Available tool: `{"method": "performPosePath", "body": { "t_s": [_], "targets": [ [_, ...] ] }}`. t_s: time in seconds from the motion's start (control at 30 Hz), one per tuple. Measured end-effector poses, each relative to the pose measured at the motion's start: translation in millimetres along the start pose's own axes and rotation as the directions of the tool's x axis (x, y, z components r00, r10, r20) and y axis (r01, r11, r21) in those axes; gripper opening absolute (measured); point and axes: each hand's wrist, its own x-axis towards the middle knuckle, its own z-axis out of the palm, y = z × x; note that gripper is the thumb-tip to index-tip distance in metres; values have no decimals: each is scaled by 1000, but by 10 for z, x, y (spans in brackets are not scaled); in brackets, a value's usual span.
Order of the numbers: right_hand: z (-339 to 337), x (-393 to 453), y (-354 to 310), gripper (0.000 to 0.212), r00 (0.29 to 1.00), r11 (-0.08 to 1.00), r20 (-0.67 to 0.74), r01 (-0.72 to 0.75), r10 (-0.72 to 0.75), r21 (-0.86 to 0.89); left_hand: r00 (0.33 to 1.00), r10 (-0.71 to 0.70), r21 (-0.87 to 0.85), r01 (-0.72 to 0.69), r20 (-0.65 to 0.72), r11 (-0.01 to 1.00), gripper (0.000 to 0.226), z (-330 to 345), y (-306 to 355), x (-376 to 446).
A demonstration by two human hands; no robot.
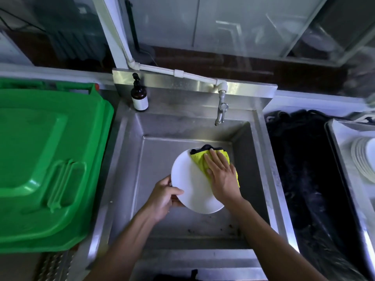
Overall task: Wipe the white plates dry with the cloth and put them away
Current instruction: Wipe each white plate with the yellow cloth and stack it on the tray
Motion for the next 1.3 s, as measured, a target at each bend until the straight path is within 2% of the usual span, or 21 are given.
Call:
{"method": "performPosePath", "body": {
  "t_s": [0.13,0.33,0.6,0.7,0.83,1.0,1.13,1.3],
  "targets": [
    [-46,36,-184,59,995,994,11,100,-99,-36,998,39,43,-41,42,998,57,-17,113,-162],
    [-88,-22,-449,57,957,957,-30,290,-290,13,991,100,93,-109,91,990,51,-39,242,-302],
    [18,-273,-704,63,922,928,-111,373,-372,-7,971,212,62,-220,113,974,42,-49,311,-378],
    [1,-368,-728,58,910,917,-121,399,-396,-4,958,245,69,-257,146,964,44,-55,328,-412],
    [-137,-400,-782,60,898,907,-133,421,-418,-9,955,238,93,-257,178,962,43,-93,345,-472],
    [-322,-218,-804,56,851,856,-96,512,-516,-67,961,214,111,-235,175,966,34,-139,429,-535],
    [-405,35,-814,59,857,867,-136,490,-498,-89,962,227,113,-244,151,963,45,-132,457,-571],
    [-472,264,-765,54,913,928,-169,359,-371,-98,959,274,21,-276,71,961,44,-64,446,-588]
  ]
}}
